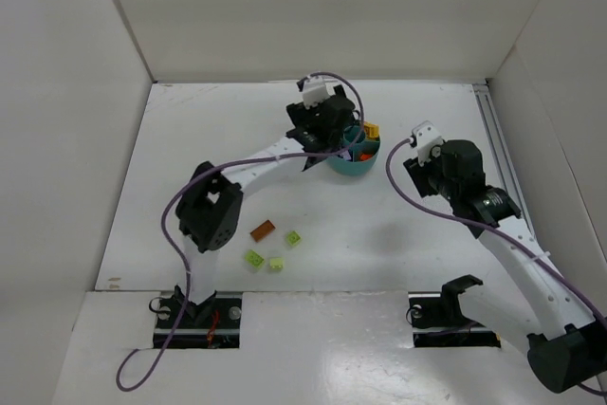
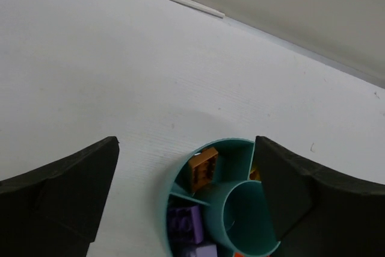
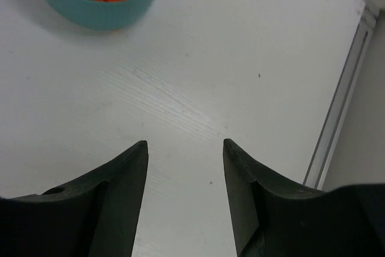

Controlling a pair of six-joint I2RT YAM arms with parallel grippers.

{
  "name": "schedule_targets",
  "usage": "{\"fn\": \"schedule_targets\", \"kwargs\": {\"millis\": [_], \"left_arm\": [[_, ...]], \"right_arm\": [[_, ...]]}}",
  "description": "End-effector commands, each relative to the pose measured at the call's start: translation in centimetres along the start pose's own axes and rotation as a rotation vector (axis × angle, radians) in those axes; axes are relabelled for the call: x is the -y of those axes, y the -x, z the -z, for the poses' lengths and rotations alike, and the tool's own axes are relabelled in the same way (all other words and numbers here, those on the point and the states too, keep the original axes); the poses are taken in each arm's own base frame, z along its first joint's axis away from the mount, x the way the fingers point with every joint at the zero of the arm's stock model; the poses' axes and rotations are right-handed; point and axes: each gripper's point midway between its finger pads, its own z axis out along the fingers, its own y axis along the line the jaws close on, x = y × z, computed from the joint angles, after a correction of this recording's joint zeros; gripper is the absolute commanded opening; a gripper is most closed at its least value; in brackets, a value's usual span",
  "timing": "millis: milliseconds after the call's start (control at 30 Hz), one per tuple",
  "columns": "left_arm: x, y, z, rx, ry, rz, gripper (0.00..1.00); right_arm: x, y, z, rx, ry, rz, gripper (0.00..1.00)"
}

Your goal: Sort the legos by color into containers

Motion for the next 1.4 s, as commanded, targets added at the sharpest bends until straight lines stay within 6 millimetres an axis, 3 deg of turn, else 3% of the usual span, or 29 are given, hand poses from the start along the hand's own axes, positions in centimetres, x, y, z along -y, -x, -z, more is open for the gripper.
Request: {"fn": "schedule_targets", "kwargs": {"millis": [0, 33, 67, 100, 133, 200, 233, 300, 433, 533, 600, 700, 733, 767, 1000, 1367], "left_arm": [[-2.2, 9.1, 4.3, 0.068, -0.035, 0.121, 1.00], [-3.9, 9.6, 5.7, 0.046, -0.036, 0.126, 1.00], [-4.8, 8.4, 6.4, -0.034, -0.061, 0.093, 1.00], [-7.3, 8.6, 7.0, -0.068, -0.045, 0.100, 1.00], [-8.1, 7.9, 6.9, -0.115, -0.040, 0.083, 1.00], [-12.7, 5.8, 8.4, -0.229, 0.029, 0.062, 1.00], [-14.4, 5.0, 9.0, -0.260, 0.073, 0.065, 1.00], [-18.5, 3.1, 11.1, -0.326, 0.173, 0.081, 1.00], [-23.7, 1.9, 13.9, -0.308, 0.261, 0.118, 1.00], [-26.2, 1.0, 15.4, -0.314, 0.266, 0.211, 1.00], [-27.7, 0.9, 15.8, -0.310, 0.273, 0.253, 1.00], [-28.7, -0.3, 16.8, -0.306, 0.234, 0.290, 1.00], [-29.0, -0.6, 17.2, -0.297, 0.234, 0.323, 1.00], [-29.1, -0.7, 17.4, -0.292, 0.232, 0.338, 1.00], [-30.6, -0.2, 18.2, -0.232, 0.276, 0.389, 1.00], [-31.4, -0.3, 18.6, -0.221, 0.319, 0.411, 1.00]], "right_arm": [[-3.1, 6.0, 1.6, 0.297, 0.185, 0.102, 0.59], [-4.6, 6.3, 1.6, 0.317, 0.249, 0.157, 0.59], [-5.8, 7.4, 2.0, 0.348, 0.301, 0.193, 0.60], [-9.0, 8.4, 2.0, 0.375, 0.397, 0.273, 0.60], [-10.8, 8.2, 1.7, 0.358, 0.429, 0.320, 0.60], [-14.1, 9.6, 1.7, 0.367, 0.473, 0.428, 0.61], [-17.8, 9.8, 2.6, 0.384, 0.561, 0.514, 0.61], [-22.5, 10.2, 1.8, 0.387, 0.691, 0.633, 0.61], [-29.3, 11.5, 1.2, 0.426, 0.833, 0.787, 0.59], [-33.3, 12.2, 0.5, 0.483, 0.938, 0.841, 0.59], [-35.0, 12.6, -0.1, 0.503, 0.961, 0.854, 0.59], [-38.5, 11.5, -0.8, 0.495, 1.025, 0.903, 0.59], [-39.8, 10.3, -1.8, 0.468, 1.044, 0.940, 0.59], [-40.1, 11.1, -2.0, 0.477, 1.041, 0.950, 0.59], [-43.7, 8.7, -5.1, 0.400, 1.115, 1.052, 0.59], [-44.7, 5.6, -7.3, 0.305, 1.144, 1.102, 0.59]]}}
